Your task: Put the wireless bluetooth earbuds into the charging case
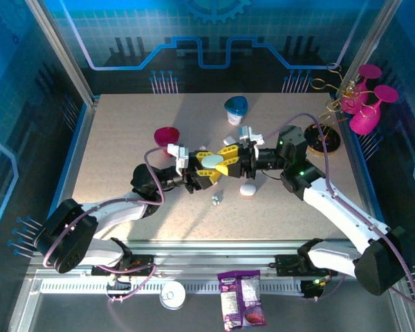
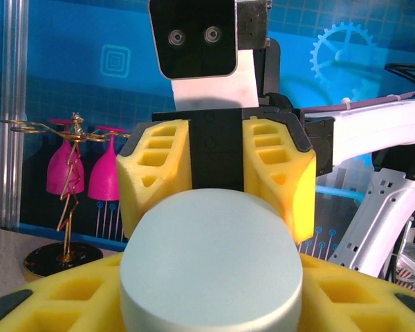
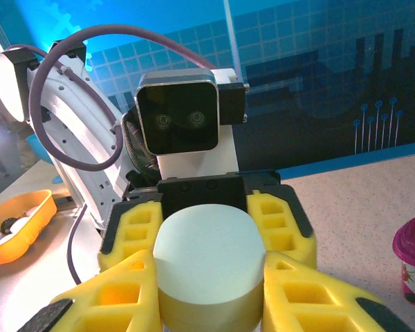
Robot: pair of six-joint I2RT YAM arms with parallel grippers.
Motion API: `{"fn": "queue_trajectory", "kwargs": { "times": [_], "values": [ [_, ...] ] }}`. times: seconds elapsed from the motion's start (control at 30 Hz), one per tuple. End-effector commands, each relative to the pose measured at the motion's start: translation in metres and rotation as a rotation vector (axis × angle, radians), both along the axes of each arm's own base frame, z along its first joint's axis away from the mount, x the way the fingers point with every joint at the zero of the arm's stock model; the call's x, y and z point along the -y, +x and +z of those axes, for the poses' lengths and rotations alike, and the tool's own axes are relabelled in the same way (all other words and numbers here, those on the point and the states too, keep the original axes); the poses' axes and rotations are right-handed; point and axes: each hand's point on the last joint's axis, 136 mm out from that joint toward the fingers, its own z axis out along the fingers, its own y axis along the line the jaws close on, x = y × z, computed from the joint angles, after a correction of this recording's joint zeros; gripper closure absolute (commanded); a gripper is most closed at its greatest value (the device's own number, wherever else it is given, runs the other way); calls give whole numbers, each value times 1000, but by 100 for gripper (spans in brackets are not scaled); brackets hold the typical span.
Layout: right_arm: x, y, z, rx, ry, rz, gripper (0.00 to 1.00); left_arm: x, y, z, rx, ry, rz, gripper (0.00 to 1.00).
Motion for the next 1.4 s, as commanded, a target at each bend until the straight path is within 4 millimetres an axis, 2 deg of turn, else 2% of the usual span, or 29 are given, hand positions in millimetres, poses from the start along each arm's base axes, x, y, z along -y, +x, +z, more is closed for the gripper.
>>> {"fn": "queue_trajectory", "kwargs": {
  "times": [0.0,0.53,0.73,0.97,1.07,1.23,1.37],
  "values": [
    [-1,-5,10,36,17,8,73,0,-1,13,50,-29,13,48],
    [4,-4,10,41,17,-3,73,0,2,13,47,-31,17,50],
    [3,-2,3,16,0,-8,73,0,1,13,46,-30,14,62],
    [4,1,1,12,-10,-19,73,1,0,11,52,-25,8,70],
    [4,2,1,12,-16,-27,66,1,-1,7,61,-11,9,74],
    [6,4,1,35,-49,-67,45,2,-1,-6,78,43,19,75],
    [10,13,-11,47,-128,-131,40,2,-4,-5,92,49,10,75]
  ]
}}
